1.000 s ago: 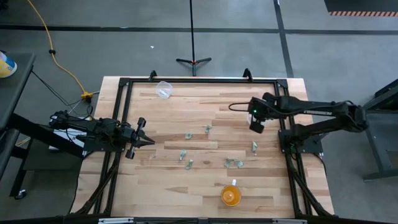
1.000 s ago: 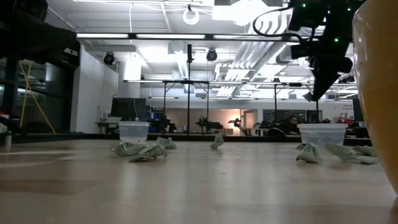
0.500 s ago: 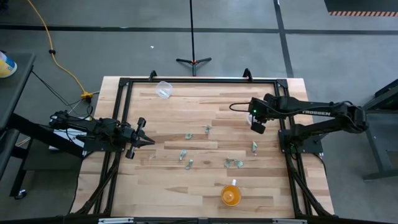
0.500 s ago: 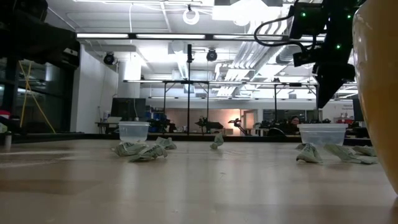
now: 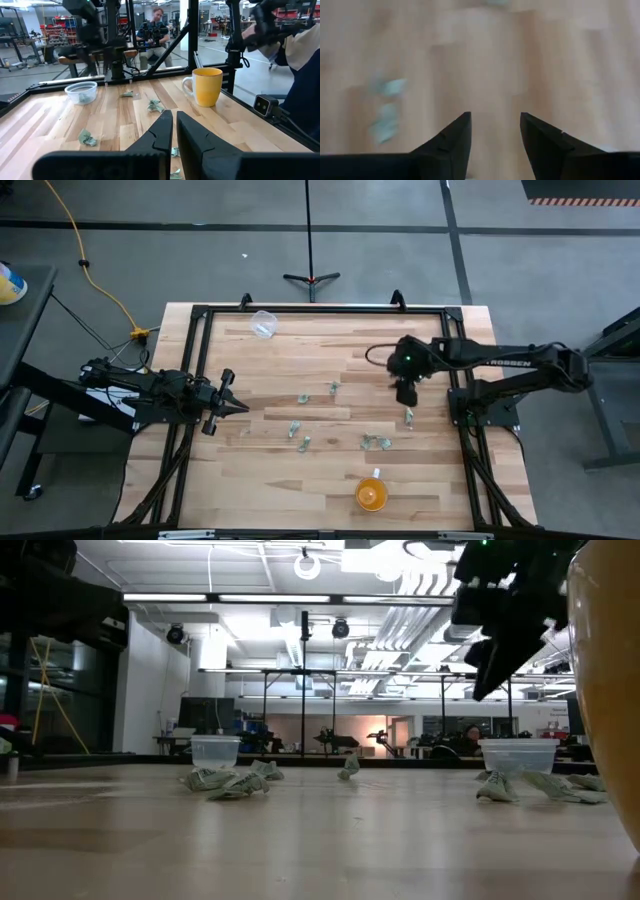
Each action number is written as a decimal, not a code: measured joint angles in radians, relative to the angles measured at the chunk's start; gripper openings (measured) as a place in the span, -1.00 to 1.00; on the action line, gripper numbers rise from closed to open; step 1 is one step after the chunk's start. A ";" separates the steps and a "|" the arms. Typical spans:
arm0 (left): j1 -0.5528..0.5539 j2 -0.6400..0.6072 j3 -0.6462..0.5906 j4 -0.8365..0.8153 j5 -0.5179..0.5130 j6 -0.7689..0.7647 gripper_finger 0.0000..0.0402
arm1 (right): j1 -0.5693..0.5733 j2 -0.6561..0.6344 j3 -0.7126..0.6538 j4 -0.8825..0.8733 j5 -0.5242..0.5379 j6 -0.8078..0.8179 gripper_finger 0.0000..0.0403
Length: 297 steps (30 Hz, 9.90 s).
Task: Pick and place items into bin
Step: Put the stevia packet into the bottom transparent bin
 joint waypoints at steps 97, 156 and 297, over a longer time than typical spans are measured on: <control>0.000 0.000 0.000 0.000 0.000 0.000 -0.69 | 0.174 0.309 0.195 -0.354 0.508 -0.096 -0.96; 0.000 0.000 0.000 0.000 0.000 0.000 -0.69 | 0.374 0.631 0.204 0.196 -0.175 -0.509 -0.27; 0.000 0.002 0.000 0.000 0.001 0.000 -0.69 | -0.002 0.711 0.212 0.625 -0.029 -0.016 -0.87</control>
